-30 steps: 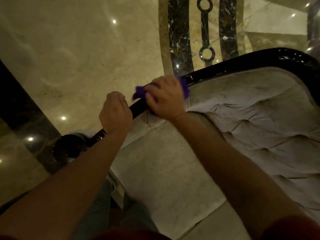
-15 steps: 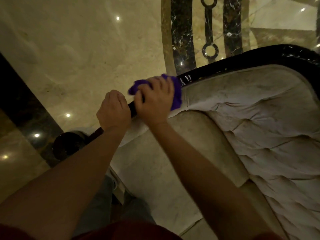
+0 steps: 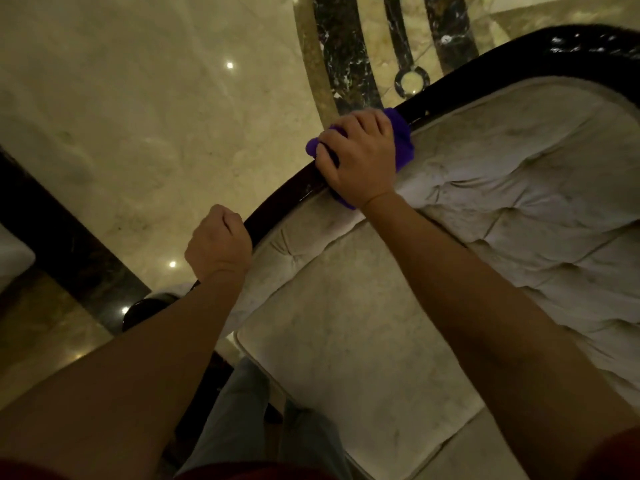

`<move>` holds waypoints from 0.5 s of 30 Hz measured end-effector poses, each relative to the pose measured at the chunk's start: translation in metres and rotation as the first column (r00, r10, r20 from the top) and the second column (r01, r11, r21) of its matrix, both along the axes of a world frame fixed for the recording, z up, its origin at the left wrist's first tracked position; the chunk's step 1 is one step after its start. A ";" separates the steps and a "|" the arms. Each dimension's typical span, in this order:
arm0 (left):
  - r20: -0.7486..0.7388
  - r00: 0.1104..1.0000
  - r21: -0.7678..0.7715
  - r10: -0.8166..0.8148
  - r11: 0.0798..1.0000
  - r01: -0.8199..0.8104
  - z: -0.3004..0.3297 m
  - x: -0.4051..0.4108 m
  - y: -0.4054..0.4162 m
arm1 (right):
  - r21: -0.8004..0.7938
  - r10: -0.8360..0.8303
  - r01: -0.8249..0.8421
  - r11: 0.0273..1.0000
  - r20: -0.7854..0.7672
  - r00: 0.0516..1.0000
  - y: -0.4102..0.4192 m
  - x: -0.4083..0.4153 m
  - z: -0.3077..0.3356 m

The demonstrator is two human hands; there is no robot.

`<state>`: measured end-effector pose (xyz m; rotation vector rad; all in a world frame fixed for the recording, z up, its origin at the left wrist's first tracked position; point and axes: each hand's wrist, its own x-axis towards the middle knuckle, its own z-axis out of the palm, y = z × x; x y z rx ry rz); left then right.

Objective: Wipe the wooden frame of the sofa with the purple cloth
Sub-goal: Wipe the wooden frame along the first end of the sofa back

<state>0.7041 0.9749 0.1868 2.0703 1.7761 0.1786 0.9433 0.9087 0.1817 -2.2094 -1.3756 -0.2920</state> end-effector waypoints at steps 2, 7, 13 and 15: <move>-0.004 1.000 0.003 -0.003 1.000 0.003 0.000 0.000 0.001 | 0.007 -0.098 0.099 0.995 -0.069 0.993 0.006 -0.010 0.003; 0.008 1.000 0.017 -0.020 1.000 0.020 -0.001 -0.001 0.001 | 0.010 -0.209 0.216 0.976 -0.203 0.957 0.015 -0.050 0.007; -0.001 0.999 0.003 -0.053 0.999 0.053 -0.002 -0.002 0.001 | -0.028 -0.053 0.047 0.998 -0.276 0.960 0.009 -0.109 0.003; -0.026 0.996 -0.058 -0.080 0.995 0.078 -0.004 0.000 0.005 | -0.050 -0.014 0.002 0.999 -0.245 0.969 0.008 -0.106 0.006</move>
